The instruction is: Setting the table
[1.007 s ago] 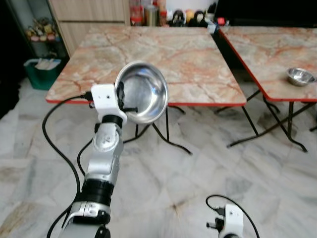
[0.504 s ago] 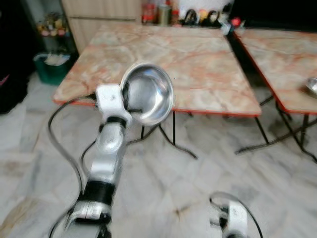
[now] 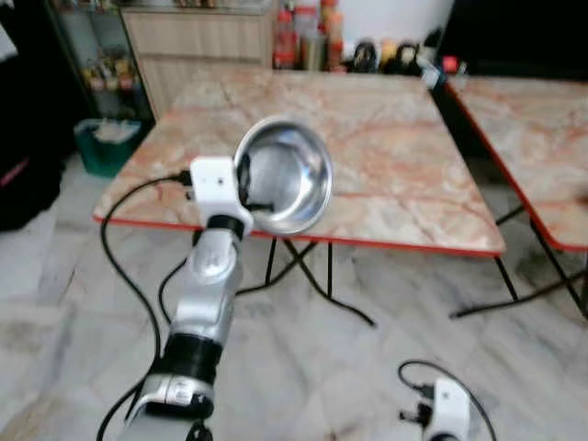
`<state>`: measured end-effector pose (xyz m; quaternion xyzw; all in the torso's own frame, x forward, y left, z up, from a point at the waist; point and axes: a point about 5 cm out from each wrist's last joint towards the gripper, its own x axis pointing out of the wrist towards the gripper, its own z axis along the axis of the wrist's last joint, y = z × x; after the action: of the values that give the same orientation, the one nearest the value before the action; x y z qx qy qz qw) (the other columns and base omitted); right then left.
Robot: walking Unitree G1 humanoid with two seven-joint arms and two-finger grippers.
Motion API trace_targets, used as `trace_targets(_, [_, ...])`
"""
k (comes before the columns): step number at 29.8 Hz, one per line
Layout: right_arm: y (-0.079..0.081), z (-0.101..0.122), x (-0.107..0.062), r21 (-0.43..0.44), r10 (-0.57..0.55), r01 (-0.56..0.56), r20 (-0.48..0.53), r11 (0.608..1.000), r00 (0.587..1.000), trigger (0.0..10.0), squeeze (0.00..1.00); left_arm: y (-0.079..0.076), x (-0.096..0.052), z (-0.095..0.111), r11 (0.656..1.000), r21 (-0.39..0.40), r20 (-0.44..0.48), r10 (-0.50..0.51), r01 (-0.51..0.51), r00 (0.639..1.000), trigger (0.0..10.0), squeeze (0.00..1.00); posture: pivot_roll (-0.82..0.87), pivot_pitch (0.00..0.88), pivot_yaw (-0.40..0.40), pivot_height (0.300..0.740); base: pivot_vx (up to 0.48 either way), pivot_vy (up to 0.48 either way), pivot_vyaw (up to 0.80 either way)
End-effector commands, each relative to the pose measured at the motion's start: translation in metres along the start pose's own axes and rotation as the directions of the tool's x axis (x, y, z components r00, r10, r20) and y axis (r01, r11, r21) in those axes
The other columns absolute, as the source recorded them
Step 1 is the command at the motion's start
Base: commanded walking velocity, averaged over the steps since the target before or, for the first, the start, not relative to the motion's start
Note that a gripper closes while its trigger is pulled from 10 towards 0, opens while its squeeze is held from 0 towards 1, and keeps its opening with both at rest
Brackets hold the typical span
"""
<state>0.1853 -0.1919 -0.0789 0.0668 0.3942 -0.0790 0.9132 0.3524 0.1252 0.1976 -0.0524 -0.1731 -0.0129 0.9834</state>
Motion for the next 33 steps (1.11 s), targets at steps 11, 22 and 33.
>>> trace_targets(11, [-0.0130, -0.0008, -0.0013, -0.002, -0.032, 0.032, -0.012, 0.999, 0.999, 10.0, 0.00, -0.0186, 0.0039, 0.0049, 0.998, -0.025, 0.021, -0.063, 0.063, 0.998, 10.0, 0.00, -0.04, 0.020, -0.023, 0.740, 0.352, 0.000, -0.27])
trace_targets(22, [-0.0140, -0.0060, -0.0027, 0.013, -0.040, 0.041, -0.032, 0.999, 0.999, 10.0, 0.00, -0.0198, 0.0022, 0.0021, 0.997, -0.032, 0.011, -0.068, 0.069, 0.998, 10.0, 0.00, -0.03, 0.051, -0.027, 0.740, 0.352, 0.000, 0.00])
trace_targets(33, [-0.0134, -0.0079, -0.0032, 0.016, -0.037, 0.038, -0.037, 0.999, 0.999, 10.0, 0.00, -0.0157, 0.0008, -0.0034, 0.997, -0.062, -0.020, -0.048, 0.046, 0.999, 10.0, 0.00, -0.04, 0.055, -0.022, 0.740, 0.250, 0.000, -0.21])
